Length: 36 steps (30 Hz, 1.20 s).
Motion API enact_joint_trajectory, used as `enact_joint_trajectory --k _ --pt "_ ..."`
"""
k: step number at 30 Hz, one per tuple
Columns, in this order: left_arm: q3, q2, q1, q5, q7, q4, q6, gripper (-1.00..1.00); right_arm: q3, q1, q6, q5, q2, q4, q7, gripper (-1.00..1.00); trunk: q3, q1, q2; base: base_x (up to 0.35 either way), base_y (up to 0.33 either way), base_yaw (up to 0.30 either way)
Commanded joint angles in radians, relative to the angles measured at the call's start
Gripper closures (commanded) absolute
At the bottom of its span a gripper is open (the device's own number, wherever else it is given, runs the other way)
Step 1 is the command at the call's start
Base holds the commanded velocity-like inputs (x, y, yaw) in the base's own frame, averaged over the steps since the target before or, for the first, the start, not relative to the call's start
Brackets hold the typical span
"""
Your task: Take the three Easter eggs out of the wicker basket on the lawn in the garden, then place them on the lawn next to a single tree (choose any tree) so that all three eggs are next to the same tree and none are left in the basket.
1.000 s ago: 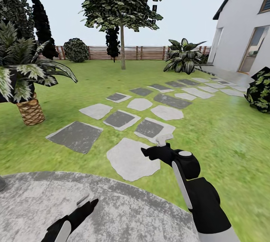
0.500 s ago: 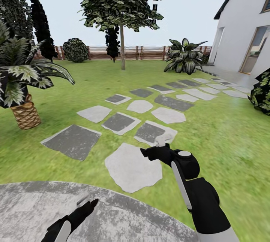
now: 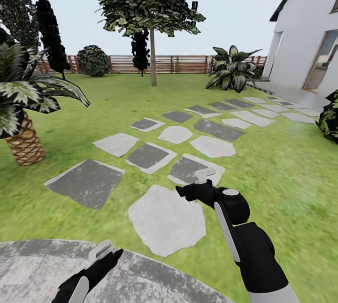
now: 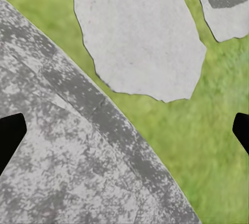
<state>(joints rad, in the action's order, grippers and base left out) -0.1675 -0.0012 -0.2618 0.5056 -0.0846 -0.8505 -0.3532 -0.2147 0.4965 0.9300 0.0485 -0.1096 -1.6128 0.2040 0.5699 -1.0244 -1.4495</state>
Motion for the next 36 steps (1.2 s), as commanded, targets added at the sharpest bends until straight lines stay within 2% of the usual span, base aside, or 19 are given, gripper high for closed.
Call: enact_joint_trajectory --k 1,13,36 --pt "-0.003 0.0 0.0 0.007 -0.003 -0.001 -0.007 -1.0 0.0 0.001 0.004 0.005 0.0 -0.001 0.005 -1.0 0.002 -0.001 -0.001 0.329 0.0 0.0" --pt "-0.001 0.0 0.0 0.007 -0.009 -0.001 -0.008 -1.0 0.002 0.001 0.004 0.005 0.001 -0.001 0.005 -1.0 0.005 -0.001 -0.001 0.332 0.0 0.0" --pt "-0.001 0.0 0.0 0.005 -0.009 -0.002 -0.029 -1.0 0.005 0.001 0.003 0.005 0.001 -0.001 0.005 -1.0 -0.067 0.088 0.16 0.334 -0.066 0.0"
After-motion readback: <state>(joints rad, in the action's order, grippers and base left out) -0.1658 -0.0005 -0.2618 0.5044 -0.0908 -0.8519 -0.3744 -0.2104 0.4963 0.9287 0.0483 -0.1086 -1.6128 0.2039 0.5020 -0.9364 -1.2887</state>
